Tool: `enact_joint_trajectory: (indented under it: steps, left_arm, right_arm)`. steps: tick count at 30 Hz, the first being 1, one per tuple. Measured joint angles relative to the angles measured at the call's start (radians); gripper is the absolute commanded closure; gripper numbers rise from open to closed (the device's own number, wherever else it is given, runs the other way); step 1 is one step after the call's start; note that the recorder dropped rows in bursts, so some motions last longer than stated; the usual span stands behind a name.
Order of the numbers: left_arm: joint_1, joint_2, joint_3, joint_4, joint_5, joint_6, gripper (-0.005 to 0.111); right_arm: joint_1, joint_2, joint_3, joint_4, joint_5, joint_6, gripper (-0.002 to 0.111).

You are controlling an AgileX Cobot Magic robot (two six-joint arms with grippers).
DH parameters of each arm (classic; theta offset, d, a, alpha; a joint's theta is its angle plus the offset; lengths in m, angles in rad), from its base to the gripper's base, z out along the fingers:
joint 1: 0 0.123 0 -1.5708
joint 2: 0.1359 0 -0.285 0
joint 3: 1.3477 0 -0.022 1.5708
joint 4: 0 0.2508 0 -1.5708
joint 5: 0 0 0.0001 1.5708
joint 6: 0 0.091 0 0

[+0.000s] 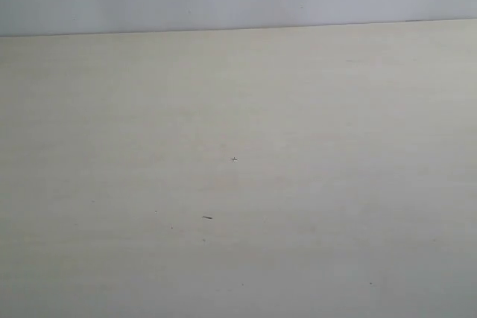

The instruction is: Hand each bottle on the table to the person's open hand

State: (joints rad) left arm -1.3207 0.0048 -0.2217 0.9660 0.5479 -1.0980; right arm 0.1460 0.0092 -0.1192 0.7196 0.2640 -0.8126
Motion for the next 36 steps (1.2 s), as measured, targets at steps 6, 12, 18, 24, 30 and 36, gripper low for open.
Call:
enact_joint_trajectory:
  steps: [6, 12, 18, 24, 30, 36]
  left_arm:
    - [0.000, 0.000, 0.000, 0.000, 0.000, 0.000, 0.107]
    - [0.000, 0.000, 0.000, 0.000, 0.000, 0.000, 0.107]
    - [0.000, 0.000, 0.000, 0.000, 0.000, 0.000, 0.107]
    - [0.000, 0.000, 0.000, 0.000, 0.000, 0.000, 0.107]
    - [0.000, 0.000, 0.000, 0.000, 0.000, 0.000, 0.107]
    - [0.000, 0.000, 0.000, 0.000, 0.000, 0.000, 0.107]
  right_arm:
    - [-0.102, -0.004, 0.021, -0.005, -0.023, -0.002, 0.108]
    - [-0.103, -0.004, 0.021, -0.010, -0.021, 0.005, 0.108]
    - [-0.103, -0.004, 0.021, -0.358, 0.007, 0.385, 0.108]
    - [-0.103, -0.004, 0.021, -0.543, 0.009, 0.655, 0.108]
    - [-0.103, -0.004, 0.021, -0.569, 0.012, 0.691, 0.108]
    - [-0.114, -0.004, 0.059, -0.672, -0.019, 0.813, 0.108]
